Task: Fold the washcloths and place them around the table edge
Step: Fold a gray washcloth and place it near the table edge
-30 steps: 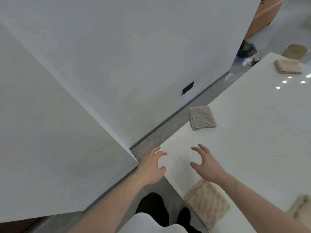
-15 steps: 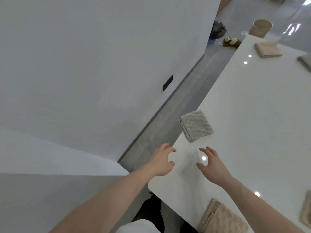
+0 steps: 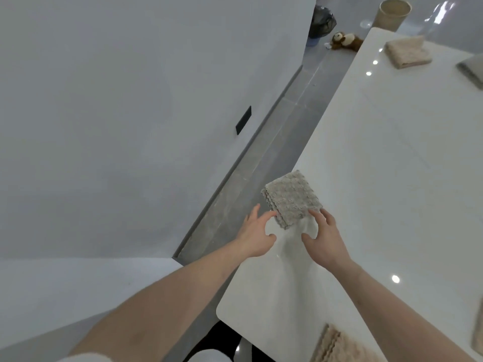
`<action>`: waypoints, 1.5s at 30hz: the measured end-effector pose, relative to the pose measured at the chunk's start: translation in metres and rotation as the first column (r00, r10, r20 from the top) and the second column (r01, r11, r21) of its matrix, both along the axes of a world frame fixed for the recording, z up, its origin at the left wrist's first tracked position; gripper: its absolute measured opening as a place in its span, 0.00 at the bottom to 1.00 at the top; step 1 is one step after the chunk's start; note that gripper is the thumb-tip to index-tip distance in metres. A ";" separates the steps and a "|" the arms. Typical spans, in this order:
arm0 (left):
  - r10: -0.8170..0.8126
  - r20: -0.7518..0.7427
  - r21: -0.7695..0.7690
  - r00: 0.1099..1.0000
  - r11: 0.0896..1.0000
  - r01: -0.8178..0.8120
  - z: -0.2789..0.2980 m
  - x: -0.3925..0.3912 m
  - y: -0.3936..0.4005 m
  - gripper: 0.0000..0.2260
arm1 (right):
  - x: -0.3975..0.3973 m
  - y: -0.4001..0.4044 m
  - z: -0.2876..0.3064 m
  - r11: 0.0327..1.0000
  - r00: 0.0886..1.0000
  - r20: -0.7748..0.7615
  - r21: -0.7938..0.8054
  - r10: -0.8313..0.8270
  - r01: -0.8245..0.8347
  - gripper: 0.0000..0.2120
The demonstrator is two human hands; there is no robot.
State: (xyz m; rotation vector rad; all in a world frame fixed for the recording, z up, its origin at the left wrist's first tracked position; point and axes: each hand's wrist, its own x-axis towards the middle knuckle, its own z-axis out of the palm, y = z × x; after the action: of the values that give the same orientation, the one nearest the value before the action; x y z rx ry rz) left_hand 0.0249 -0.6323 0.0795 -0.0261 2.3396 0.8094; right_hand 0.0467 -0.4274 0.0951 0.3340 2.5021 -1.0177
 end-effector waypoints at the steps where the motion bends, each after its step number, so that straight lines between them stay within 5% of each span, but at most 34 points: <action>1: 0.025 0.013 0.014 1.000 1.000 -0.025 -0.004 -0.004 0.004 0.30 | -0.004 0.002 -0.004 1.000 1.000 -0.006 -0.006 -0.004 0.004 0.33; 6: 0.085 0.048 0.060 0.995 0.994 -0.088 -0.018 -0.019 0.020 0.28 | -0.017 0.010 -0.021 1.000 1.000 0.021 0.010 0.015 -0.016 0.31; 14: 0.116 -0.103 0.026 0.988 0.993 -0.114 -0.027 -0.028 0.034 0.23 | -0.044 0.013 -0.029 0.997 0.992 0.091 0.002 0.082 -0.082 0.27; 20: 0.261 -0.205 0.191 0.943 0.956 -0.223 -0.017 -0.022 0.039 0.18 | -0.067 0.013 -0.010 0.997 0.993 -0.110 0.075 0.037 -0.029 0.26; 25: 0.178 -0.131 0.088 0.975 0.982 -0.168 -0.019 -0.020 0.036 0.17 | -0.072 0.016 -0.020 0.969 0.981 0.059 0.159 0.183 -0.191 0.23; 30: 0.256 -0.323 0.066 0.911 0.966 -0.249 -0.022 -0.033 0.028 0.19 | -0.063 0.010 -0.026 0.985 0.989 -0.057 0.116 0.134 -0.126 0.28; 36: 0.455 0.111 0.181 0.883 0.865 -0.469 -0.028 -0.058 0.028 0.19 | -0.059 0.005 -0.029 0.981 0.988 0.059 0.127 0.141 -0.147 0.26; 41: 0.385 0.024 0.279 0.923 0.884 -0.376 -0.021 -0.057 0.030 0.20 | -0.053 0.008 -0.028 0.966 0.981 -0.046 0.192 0.187 -0.175 0.28; 45: 0.212 -0.099 0.086 0.972 0.975 -0.203 -0.021 -0.041 0.033 0.26 | -0.041 0.007 -0.029 0.925 0.958 0.070 0.248 0.278 -0.286 0.29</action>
State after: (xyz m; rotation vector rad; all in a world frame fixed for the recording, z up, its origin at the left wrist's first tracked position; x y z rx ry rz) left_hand -0.0162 -0.5994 0.0584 -0.2028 2.4332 1.0244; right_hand 0.0054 -0.4202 0.0660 0.0584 2.5587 -0.5722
